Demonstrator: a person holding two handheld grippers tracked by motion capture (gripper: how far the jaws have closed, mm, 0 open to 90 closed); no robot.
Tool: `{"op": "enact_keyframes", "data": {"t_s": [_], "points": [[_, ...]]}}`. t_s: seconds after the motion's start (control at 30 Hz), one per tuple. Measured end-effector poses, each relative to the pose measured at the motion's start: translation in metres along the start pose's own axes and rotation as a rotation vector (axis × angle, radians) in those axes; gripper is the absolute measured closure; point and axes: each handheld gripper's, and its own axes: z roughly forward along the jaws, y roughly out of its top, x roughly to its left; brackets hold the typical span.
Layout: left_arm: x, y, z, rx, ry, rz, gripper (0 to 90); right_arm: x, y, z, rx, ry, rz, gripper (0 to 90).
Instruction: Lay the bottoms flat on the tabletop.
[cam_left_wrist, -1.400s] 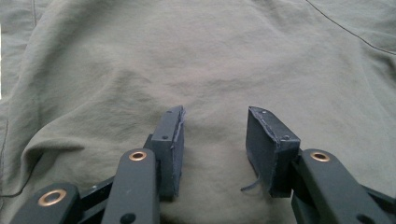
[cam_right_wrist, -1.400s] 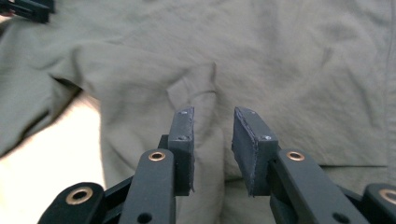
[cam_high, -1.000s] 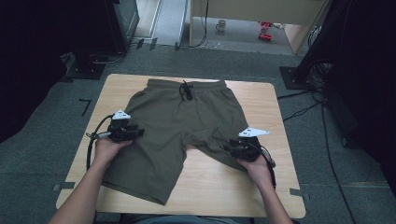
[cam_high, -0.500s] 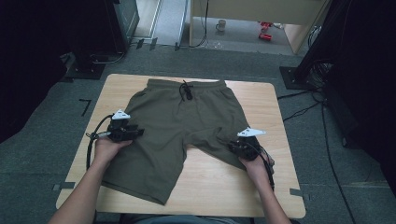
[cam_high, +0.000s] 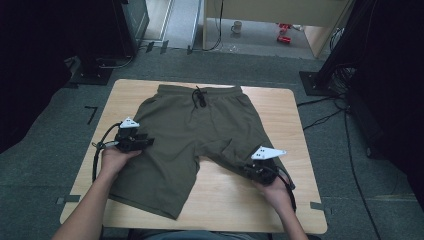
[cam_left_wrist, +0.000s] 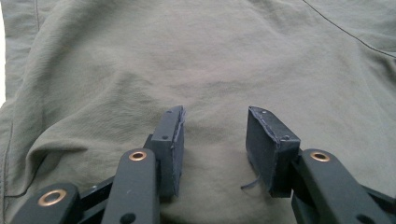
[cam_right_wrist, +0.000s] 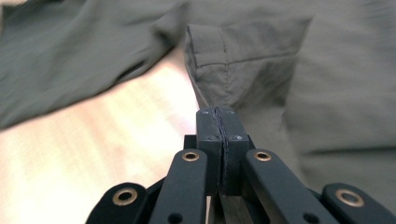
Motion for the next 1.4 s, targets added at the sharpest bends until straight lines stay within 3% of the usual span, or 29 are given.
{"op": "enact_keyframes", "data": {"t_s": [0.27, 0.47, 0.53, 0.63, 0.7, 0.8, 0.93, 1.13, 1.27, 1.4], "points": [[-0.001, 0.0, 0.0, 0.002, 0.0, 0.0, 56.7, 0.036, -0.027, -0.004, 0.044, 0.08, -0.023, 88.7], [-0.001, 0.0, -0.001, 0.002, 0.0, 0.003, 56.2, 0.052, -0.043, -0.008, 0.114, 0.132, -0.038, 88.7], [-0.001, 0.0, -0.001, 0.002, 0.0, 0.001, 56.2, 0.056, -0.045, -0.011, 0.126, 0.138, -0.048, 83.0], [-0.002, 0.0, 0.0, 0.005, -0.002, 0.0, 56.2, 0.059, -0.043, -0.014, 0.07, 0.124, -0.068, 70.7], [-0.003, 0.0, 0.001, 0.006, -0.001, 0.008, 56.2, 0.058, -0.038, -0.015, 0.002, 0.092, -0.097, 63.5], [-0.004, 0.001, 0.001, 0.005, -0.004, 0.011, 56.2, 0.051, -0.026, -0.012, -0.057, 0.023, -0.111, 63.1], [-0.002, 0.0, 0.001, 0.002, -0.002, 0.003, 56.2, 0.031, -0.009, 0.002, -0.125, -0.05, -0.054, 62.8], [-0.001, -0.001, -0.001, 0.001, 0.004, -0.001, 56.2, 0.001, 0.014, 0.029, -0.165, -0.129, 0.036, 53.9], [0.0, -0.001, 0.0, 0.002, 0.007, -0.004, 55.0, -0.005, 0.019, 0.053, -0.133, -0.19, 0.042, 40.2], [0.0, -0.004, 0.001, 0.015, 0.012, -0.005, 53.4, -0.012, 0.015, 0.076, -0.042, -0.21, 0.077, 40.4]]}}
